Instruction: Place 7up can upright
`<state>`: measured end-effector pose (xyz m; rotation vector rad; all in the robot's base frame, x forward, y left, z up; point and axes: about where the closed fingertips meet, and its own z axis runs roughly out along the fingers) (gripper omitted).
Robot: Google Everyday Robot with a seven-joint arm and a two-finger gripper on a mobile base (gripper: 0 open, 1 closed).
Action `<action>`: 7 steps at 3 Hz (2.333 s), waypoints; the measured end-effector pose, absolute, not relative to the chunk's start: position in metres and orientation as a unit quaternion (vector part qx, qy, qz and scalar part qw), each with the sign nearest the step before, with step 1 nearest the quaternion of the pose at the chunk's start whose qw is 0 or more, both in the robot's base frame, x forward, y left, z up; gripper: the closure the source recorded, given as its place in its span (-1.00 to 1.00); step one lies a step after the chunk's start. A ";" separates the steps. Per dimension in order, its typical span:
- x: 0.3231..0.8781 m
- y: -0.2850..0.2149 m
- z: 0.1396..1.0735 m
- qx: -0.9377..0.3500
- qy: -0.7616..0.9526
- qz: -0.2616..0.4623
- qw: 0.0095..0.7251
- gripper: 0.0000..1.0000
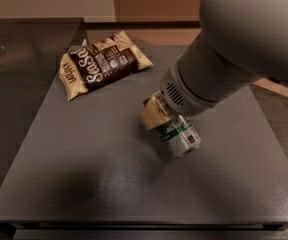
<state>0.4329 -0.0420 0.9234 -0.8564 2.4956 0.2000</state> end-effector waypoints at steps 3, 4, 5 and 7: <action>0.439 -0.081 0.917 -0.284 0.860 0.167 0.390 1.00; 0.435 -0.106 0.896 -0.257 0.854 0.193 0.409 1.00; 0.426 -0.113 0.891 -0.247 0.839 0.231 0.426 1.00; 0.416 -0.092 0.947 -0.276 0.752 0.320 0.507 1.00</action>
Offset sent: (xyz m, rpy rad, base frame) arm -0.0007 -0.0162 0.0148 0.3686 -0.3345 0.1830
